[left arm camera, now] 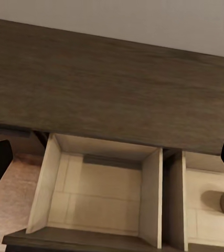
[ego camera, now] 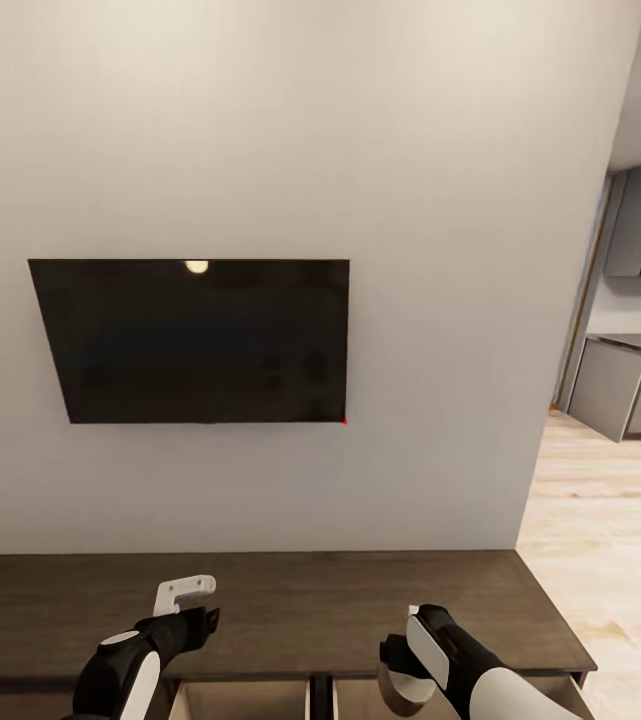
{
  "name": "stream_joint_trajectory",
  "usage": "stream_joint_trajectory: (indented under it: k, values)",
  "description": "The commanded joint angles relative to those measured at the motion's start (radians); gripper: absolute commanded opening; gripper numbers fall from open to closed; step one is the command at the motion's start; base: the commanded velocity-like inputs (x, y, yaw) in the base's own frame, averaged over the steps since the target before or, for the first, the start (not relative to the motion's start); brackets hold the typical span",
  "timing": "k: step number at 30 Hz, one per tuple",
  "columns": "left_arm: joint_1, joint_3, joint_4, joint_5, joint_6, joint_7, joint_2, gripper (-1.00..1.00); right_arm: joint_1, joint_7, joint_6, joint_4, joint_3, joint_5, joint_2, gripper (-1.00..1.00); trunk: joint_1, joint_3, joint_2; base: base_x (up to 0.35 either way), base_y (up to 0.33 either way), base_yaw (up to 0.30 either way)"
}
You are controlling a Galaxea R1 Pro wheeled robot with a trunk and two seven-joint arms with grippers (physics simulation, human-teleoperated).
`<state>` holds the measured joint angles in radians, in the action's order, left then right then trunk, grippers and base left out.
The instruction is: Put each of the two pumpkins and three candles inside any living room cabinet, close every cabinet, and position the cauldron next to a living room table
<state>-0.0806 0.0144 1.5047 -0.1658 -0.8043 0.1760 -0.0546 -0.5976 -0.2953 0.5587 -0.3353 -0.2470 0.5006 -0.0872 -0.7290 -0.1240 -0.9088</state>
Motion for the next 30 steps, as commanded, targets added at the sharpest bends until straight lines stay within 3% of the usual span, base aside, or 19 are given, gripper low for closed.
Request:
stream_joint_trajectory:
  k: [1, 6, 30]
  values:
    - [-0.001, 0.0, 0.002, -0.011, -0.004, 0.007, -0.001, 1.0, -0.001, -0.009, 0.004, -0.002, -0.008, 0.01, 0.001, -1.0, 0.0, -0.002, -0.001, 0.021, 0.0, 0.0]
    - [-0.001, 0.0, 0.006, -0.011, -0.003, 0.007, -0.001, 1.0, -0.001, -0.007, 0.004, -0.001, -0.008, 0.01, 0.001, -1.0, 0.0, -0.002, -0.001, 0.008, 0.0, 0.0]
    - [-0.001, -0.002, 0.006, -0.011, -0.003, 0.002, -0.001, 1.0, -0.001, -0.007, 0.004, 0.0, -0.008, 0.01, 0.0, -1.0, -0.092, -0.077, -0.169, 0.0, 0.0, 0.0]
